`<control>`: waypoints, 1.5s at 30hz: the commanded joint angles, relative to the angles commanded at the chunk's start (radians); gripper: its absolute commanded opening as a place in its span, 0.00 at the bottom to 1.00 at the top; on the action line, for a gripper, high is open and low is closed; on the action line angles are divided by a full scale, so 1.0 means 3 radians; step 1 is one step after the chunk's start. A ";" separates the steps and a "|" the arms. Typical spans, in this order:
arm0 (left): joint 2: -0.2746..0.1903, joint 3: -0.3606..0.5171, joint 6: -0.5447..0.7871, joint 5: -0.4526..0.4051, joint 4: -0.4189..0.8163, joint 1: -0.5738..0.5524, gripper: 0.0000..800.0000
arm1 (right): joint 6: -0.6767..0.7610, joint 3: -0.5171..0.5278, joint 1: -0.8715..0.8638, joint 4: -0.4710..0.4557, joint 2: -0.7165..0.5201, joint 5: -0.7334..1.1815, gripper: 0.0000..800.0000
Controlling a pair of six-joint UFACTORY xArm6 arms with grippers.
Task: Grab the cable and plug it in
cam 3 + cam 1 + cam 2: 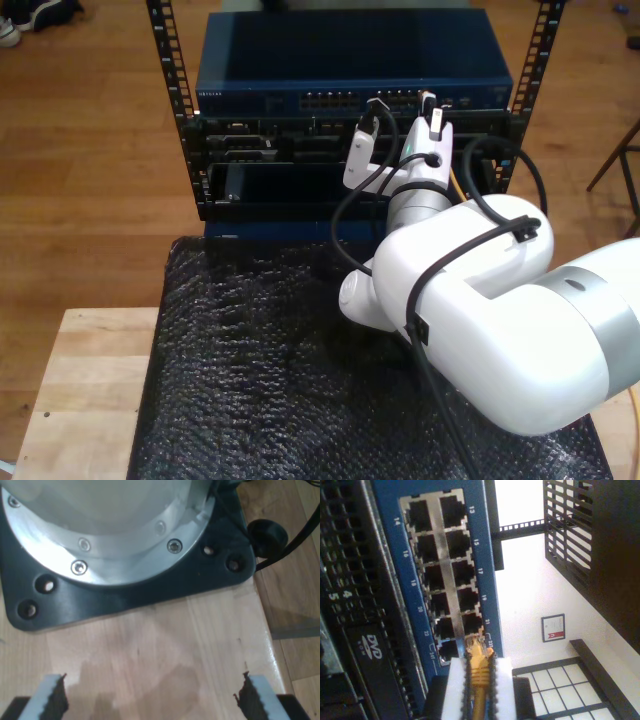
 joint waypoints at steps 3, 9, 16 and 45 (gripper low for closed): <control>0.0000 0.0000 0.0000 0.0000 0.0000 0.0000 1.00 | 0.0000 -0.0005 -0.0005 0.0000 0.0000 0.0015 0.00; 0.0000 0.0000 0.0000 0.0000 -0.0005 0.0000 1.00 | 0.0000 -0.0056 -0.0010 -0.0005 0.0041 0.0051 0.00; 0.0000 0.0000 0.0000 0.0000 0.0000 0.0000 1.00 | 0.0000 -0.0082 -0.0010 -0.0010 0.0056 0.0061 0.00; 0.0000 0.0000 0.0000 0.0000 0.0000 0.0000 1.00 | 0.0036 0.0588 -0.0015 -0.0020 -0.0644 0.0634 0.55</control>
